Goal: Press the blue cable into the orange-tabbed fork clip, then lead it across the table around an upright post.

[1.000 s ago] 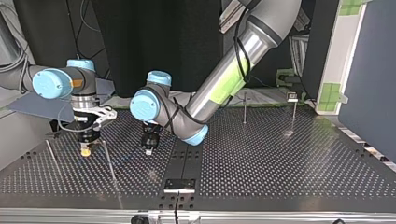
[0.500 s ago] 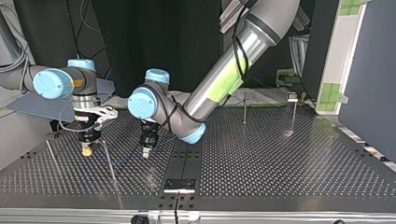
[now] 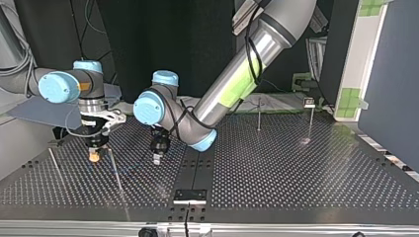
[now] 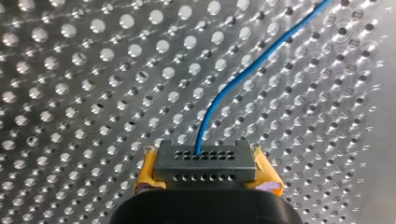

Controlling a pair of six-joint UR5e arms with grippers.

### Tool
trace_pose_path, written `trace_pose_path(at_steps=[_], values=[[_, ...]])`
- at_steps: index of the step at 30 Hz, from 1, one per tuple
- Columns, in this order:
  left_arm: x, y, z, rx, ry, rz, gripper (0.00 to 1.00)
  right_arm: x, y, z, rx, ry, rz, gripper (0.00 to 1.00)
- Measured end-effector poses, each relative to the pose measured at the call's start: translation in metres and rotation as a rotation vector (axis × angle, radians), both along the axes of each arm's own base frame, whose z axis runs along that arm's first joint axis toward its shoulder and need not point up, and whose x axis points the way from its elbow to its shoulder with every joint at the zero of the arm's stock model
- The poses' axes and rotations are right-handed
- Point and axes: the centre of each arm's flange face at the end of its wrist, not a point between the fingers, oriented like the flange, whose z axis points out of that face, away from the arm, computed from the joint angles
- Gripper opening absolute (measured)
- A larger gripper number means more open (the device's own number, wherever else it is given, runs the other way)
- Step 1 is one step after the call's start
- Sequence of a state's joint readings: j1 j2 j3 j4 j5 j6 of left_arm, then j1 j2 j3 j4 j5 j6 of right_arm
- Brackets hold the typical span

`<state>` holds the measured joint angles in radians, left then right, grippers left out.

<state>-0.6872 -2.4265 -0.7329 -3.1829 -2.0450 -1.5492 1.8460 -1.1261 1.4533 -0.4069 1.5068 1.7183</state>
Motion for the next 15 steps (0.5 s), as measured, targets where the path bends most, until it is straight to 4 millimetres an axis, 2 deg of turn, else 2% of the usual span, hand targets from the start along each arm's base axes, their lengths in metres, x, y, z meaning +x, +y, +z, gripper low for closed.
trace_pose_path(at_steps=[6, 15], values=[[0.002, 0.005, 0.000, -0.001, 0.001, 0.036, 0.99, 0.001, -0.001, -0.015, 0.024, 0.007, 0.001, 0.00], [0.002, 0.005, 0.001, -0.012, -0.014, 0.071, 0.99, -0.005, -0.003, -0.052, 0.087, 0.020, -0.012, 0.00]])
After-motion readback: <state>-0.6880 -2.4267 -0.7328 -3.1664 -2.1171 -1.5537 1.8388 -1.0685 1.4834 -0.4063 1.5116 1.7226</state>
